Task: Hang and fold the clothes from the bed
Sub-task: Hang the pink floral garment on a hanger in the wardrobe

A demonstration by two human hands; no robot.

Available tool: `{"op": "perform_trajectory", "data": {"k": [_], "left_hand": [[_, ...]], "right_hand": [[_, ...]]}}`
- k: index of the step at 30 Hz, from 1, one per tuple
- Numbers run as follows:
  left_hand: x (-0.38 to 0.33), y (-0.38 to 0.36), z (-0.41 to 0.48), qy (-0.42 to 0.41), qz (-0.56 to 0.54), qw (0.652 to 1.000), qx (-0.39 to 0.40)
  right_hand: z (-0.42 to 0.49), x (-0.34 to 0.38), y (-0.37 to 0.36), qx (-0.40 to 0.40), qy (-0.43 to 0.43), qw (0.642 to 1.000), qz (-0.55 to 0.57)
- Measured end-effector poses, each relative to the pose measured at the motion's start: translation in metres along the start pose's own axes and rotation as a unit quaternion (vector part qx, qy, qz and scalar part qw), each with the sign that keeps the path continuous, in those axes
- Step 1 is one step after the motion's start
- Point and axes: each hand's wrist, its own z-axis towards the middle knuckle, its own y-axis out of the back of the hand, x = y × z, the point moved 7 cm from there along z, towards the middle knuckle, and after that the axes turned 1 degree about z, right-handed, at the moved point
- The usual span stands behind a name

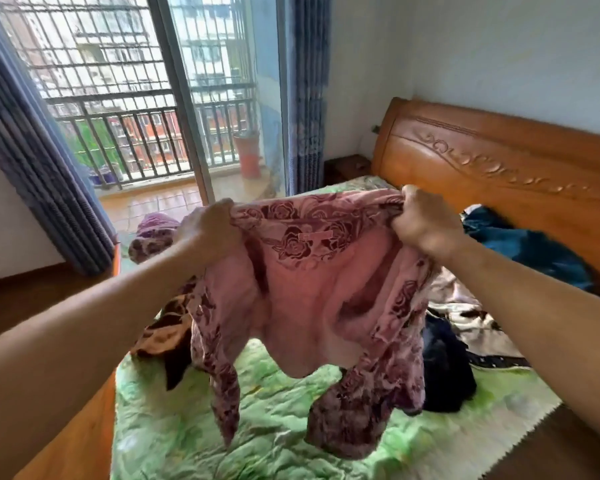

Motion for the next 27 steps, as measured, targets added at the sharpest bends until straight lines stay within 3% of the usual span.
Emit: {"op": "perform_trajectory", "data": {"k": [7, 15, 19, 27], "left_hand": [[-0.162, -0.033, 0.008, -0.125, -0.057, 0.990, -0.011], [-0.332, -0.104, 0.001, -0.229, -0.148, 0.961, 0.043], [-0.416, -0.142, -0.008, -0.280, -0.182, 0.937, 0.104], [-0.580, -0.202, -0.079, -0.432, -0.209, 0.851, 0.215]], "right_hand": [[-0.036, -0.130, 0.059, -0.035, -0.068, 0.995, 0.059], [-0.098, -0.268, 0.111, -0.086, -0.165, 0.982, 0.029], [-0.133, -0.324, 0.130, -0.102, -0.225, 0.969, 0.006], [-0.217, -0.420, 0.159, -0.133, -0.369, 0.919, -0.044]]}}
